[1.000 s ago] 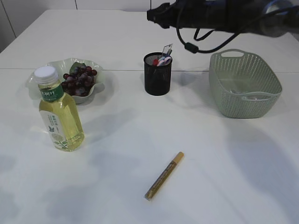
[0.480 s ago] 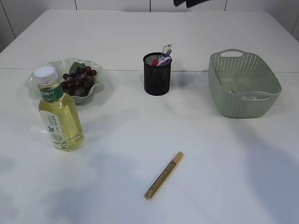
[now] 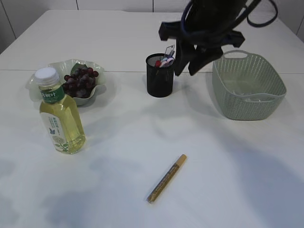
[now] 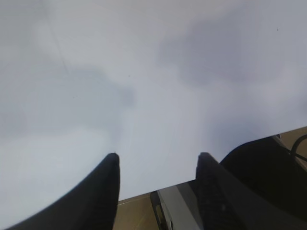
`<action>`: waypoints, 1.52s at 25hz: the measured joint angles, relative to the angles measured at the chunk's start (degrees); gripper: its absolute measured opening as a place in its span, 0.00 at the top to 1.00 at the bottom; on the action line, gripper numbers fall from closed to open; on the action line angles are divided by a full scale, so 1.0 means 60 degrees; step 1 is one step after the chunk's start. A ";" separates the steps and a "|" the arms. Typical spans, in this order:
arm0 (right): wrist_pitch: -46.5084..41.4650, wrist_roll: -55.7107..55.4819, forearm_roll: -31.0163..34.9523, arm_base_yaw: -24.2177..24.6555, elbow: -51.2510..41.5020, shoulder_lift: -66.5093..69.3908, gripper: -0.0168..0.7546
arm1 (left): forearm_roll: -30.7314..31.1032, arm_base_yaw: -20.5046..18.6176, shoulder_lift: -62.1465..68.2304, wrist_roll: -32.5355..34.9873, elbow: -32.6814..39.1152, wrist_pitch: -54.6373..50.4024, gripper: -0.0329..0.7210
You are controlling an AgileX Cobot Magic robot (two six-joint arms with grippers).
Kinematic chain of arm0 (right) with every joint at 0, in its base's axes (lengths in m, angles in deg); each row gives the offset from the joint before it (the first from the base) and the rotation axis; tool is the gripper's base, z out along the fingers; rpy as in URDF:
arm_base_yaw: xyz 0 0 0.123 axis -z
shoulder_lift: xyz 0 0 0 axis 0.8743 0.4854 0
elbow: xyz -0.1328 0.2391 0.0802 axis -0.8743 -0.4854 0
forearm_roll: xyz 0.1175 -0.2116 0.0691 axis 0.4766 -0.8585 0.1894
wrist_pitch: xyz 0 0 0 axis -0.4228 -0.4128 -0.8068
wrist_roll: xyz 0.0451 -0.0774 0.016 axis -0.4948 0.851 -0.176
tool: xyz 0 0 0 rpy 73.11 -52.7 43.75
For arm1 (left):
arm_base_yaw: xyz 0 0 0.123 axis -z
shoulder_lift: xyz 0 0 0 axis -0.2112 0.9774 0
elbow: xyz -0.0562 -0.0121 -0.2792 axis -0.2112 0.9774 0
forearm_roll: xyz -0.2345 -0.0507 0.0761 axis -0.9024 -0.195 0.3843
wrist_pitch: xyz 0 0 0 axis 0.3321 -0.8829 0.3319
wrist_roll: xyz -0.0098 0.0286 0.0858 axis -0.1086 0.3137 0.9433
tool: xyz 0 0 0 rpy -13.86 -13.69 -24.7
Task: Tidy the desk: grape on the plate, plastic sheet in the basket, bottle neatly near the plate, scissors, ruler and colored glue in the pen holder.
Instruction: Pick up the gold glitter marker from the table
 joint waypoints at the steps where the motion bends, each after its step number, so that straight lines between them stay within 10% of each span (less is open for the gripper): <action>1: 0.0000 -0.0093 -0.0041 -0.0043 -0.0310 0.0000 0.61 | 0.0000 0.0000 0.0000 0.0000 0.0000 0.0000 0.46; 15: 0.1579 -0.4641 -0.0042 -0.1186 -0.4150 0.0000 0.58 | 0.0000 0.0000 0.0000 0.0000 0.0000 -0.0060 0.46; 38: 0.2961 -0.7782 -0.0299 -0.1303 -0.4323 0.1449 0.49 | 0.0000 0.0000 0.0000 0.0000 0.0000 -0.0181 0.46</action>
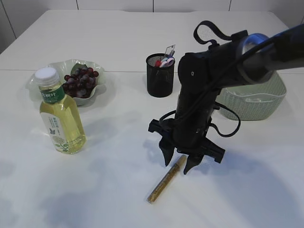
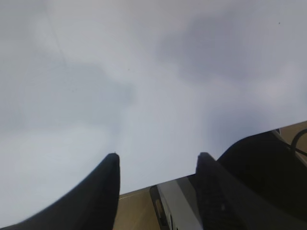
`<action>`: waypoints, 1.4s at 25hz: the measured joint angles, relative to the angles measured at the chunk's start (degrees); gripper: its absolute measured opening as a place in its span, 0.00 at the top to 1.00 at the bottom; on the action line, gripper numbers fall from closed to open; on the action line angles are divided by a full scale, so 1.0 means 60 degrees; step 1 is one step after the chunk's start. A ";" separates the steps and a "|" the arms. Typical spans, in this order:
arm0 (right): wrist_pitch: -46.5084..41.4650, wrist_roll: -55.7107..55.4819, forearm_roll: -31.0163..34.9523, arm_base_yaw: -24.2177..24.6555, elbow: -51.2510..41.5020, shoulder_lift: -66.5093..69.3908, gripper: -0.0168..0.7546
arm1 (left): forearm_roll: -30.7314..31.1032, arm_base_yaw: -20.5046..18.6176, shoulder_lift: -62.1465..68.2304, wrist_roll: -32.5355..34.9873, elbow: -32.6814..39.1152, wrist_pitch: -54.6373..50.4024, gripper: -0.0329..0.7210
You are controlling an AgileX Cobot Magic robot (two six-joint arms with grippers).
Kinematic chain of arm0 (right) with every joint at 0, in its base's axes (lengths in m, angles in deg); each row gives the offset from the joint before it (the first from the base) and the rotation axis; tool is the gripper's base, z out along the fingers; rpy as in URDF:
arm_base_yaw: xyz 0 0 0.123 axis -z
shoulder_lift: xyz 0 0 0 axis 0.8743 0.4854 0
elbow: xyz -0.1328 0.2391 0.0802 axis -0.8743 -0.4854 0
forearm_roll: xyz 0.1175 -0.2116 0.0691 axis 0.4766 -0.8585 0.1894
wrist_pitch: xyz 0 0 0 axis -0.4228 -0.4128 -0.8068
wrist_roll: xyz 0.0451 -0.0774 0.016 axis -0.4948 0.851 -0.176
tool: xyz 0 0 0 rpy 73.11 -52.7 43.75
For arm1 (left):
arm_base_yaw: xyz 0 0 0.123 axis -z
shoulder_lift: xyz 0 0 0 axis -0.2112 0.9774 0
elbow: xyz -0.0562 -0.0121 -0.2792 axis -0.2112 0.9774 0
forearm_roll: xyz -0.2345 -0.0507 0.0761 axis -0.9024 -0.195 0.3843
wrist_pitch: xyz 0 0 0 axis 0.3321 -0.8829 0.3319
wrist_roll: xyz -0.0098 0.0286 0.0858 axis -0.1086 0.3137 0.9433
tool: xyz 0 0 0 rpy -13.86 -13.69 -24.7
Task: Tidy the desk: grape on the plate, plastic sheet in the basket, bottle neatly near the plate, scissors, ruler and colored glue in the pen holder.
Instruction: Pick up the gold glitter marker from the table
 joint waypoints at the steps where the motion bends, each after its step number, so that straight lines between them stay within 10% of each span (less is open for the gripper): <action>1: 0.0012 -0.0017 0.0023 0.0000 0.0000 0.0066 0.49 | 0.0000 0.0000 0.0000 0.0000 0.0000 -0.0018 0.46; 27: 0.0497 -0.0466 0.0153 0.0000 0.0000 0.0519 0.49 | 0.0000 0.0000 0.0000 0.0000 0.0000 -0.0018 0.46; 35: 0.0497 -0.0480 0.0118 0.0000 0.0000 0.0530 0.75 | 0.0000 0.0000 0.0000 0.0000 0.0000 -0.0018 0.46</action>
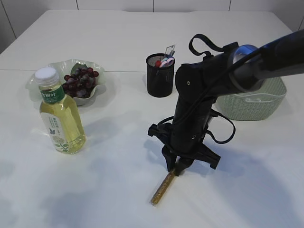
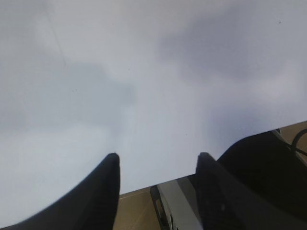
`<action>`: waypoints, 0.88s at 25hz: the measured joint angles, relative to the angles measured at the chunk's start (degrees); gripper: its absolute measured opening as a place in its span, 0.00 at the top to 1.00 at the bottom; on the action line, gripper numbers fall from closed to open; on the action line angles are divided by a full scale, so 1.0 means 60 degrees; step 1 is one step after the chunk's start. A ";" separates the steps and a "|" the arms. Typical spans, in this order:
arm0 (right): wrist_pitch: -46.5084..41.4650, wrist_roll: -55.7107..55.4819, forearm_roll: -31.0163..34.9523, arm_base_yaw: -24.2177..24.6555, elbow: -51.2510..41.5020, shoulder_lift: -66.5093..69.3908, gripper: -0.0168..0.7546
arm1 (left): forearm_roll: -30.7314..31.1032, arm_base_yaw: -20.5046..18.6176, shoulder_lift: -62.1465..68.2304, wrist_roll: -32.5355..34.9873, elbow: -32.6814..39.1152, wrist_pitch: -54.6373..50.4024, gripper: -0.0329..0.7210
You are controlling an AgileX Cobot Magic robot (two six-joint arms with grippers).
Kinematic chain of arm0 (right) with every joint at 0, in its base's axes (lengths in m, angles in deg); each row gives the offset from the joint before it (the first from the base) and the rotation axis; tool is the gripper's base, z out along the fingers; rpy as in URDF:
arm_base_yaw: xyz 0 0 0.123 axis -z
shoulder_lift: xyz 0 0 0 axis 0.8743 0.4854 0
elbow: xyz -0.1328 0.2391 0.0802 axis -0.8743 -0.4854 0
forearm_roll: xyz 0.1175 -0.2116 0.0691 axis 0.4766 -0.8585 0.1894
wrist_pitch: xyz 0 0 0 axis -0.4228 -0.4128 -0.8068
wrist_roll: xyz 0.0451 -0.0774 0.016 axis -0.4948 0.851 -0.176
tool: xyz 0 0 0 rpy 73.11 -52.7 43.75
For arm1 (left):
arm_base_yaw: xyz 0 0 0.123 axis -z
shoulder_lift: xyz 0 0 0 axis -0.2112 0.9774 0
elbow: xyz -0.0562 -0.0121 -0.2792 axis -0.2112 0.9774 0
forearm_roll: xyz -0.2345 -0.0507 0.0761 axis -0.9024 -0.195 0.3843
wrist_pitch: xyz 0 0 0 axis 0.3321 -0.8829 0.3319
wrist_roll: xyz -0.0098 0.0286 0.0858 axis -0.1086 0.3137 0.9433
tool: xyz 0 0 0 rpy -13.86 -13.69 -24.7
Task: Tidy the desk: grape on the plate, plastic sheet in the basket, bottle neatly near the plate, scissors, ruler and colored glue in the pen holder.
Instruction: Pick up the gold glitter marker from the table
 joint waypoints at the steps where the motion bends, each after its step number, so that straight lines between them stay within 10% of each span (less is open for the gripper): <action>1: 0.0000 0.0000 -0.0019 0.0000 0.0000 0.0000 0.77 | 0.0000 0.0000 0.0000 0.0000 0.0000 0.0000 0.46; 9: 0.0414 0.1043 0.0413 0.0023 0.0000 -0.0019 0.80 | 0.0000 0.0000 0.0000 0.0000 0.0000 0.0000 0.46; 22: 0.0445 0.6917 0.4104 0.1287 0.1044 -0.0597 0.80 | 0.0000 0.0000 0.0000 0.0000 0.0000 0.0000 0.46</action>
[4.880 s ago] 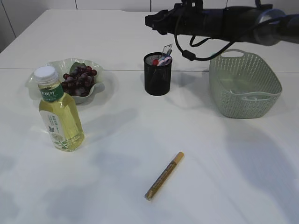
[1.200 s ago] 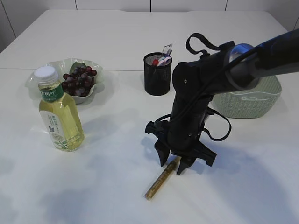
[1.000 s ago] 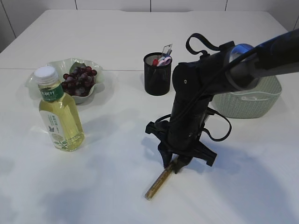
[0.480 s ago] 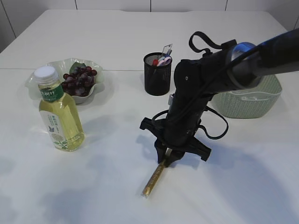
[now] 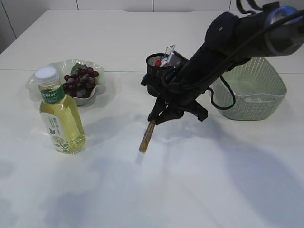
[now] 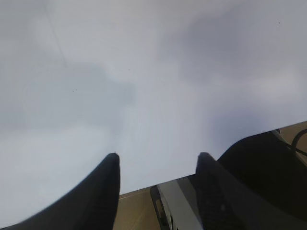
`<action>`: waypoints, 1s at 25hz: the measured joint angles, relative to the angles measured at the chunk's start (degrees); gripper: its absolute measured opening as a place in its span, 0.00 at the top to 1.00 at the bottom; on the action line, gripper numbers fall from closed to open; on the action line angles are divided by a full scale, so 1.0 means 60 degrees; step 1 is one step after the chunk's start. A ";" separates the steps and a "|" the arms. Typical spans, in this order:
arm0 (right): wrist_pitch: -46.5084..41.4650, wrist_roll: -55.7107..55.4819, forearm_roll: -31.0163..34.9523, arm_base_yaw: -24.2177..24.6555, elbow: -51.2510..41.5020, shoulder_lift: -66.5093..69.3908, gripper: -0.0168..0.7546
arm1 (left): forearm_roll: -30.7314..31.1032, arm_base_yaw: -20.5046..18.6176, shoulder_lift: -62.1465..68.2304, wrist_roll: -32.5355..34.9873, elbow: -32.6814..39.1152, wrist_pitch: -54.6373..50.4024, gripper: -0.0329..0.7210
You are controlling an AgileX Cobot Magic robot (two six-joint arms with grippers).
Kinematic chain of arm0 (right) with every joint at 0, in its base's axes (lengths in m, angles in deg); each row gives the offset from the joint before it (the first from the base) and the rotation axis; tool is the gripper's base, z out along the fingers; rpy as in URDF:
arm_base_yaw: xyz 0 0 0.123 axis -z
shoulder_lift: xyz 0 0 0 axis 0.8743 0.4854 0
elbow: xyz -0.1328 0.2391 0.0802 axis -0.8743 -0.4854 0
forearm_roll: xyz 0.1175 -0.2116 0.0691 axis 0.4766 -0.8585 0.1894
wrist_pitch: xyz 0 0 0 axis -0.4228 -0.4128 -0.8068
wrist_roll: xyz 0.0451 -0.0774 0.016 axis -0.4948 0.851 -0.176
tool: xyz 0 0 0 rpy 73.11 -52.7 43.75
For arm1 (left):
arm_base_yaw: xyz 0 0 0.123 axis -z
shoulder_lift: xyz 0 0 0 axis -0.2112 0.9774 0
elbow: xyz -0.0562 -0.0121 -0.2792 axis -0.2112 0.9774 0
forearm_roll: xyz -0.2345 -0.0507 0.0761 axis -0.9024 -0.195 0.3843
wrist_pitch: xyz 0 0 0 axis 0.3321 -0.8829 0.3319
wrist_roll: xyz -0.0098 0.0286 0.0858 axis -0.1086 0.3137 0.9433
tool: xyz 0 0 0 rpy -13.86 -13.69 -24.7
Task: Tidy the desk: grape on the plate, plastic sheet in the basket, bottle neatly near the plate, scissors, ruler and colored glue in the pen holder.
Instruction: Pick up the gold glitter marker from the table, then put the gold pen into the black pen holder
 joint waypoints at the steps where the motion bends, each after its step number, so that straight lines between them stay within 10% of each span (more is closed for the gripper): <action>1: -0.0080 0.0558 0.0518 0.0226 0.0090 -0.0008 0.80 | 0.0000 0.0000 0.0000 0.0000 0.0000 0.0000 0.46; 15: -0.0483 1.1208 1.0332 0.2251 0.0854 -0.0008 0.80 | 0.0000 0.0000 0.0000 0.0000 0.0000 -0.0170 0.46; 25: 0.1874 1.6880 1.1091 0.2251 0.1808 0.0008 0.80 | 0.0000 -0.0078 0.0000 0.0000 0.0000 -0.0170 0.46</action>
